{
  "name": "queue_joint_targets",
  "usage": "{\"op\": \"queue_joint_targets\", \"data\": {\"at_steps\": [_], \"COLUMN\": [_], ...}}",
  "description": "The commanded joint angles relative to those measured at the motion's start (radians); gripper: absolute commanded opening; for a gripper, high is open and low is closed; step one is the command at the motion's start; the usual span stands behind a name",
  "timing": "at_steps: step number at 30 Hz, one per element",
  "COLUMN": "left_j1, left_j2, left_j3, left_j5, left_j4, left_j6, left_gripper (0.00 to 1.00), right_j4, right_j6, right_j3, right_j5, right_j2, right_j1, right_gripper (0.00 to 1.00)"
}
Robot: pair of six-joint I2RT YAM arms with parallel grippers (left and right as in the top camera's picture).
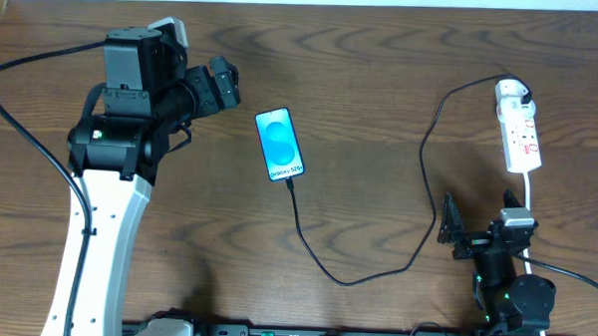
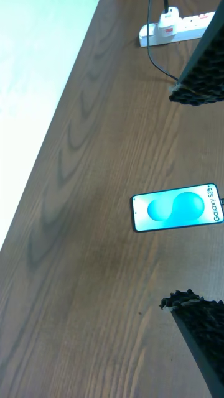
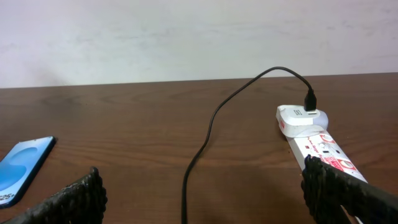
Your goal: Plug charger to phone and switch on socket
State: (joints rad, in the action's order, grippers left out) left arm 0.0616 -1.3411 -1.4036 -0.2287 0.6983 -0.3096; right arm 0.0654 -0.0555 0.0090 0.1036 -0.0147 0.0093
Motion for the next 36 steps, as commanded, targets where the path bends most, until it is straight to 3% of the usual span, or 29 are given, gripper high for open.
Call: {"op": "queue_joint_targets", "data": {"at_steps": [1,21,27,36], "left_j1": [-0.004,-0.004,-0.004,-0.004], "left_j2": [0.009,0.098,0.225,0.493], "left_j3": [-0.008,0.05,0.211,0.605], "left_j5": [0.013,0.151,0.151,0.151], "left_j4": [-0.002,-0.02,-0.162,-0.532], "left_j6": [0.01,0.045,0.1,0.151], "left_gripper": [0.98,0.98,0.97,0.98], "right_j4": [0.002,0.002,0.002,0.002], "right_j6": [0.001,0.001,0.001,0.001], "right_j3": [-0.003,-0.003,-0.003,-0.003], "right_j5": [-0.008,-0.008,-0.008,-0.008], "right_j2": [0.009,0.009,0.009,0.009], "right_j1": [-0.002,-0.002,-0.002,-0.002], "right_gripper": [0.99,0.99,0.99,0.99]}}
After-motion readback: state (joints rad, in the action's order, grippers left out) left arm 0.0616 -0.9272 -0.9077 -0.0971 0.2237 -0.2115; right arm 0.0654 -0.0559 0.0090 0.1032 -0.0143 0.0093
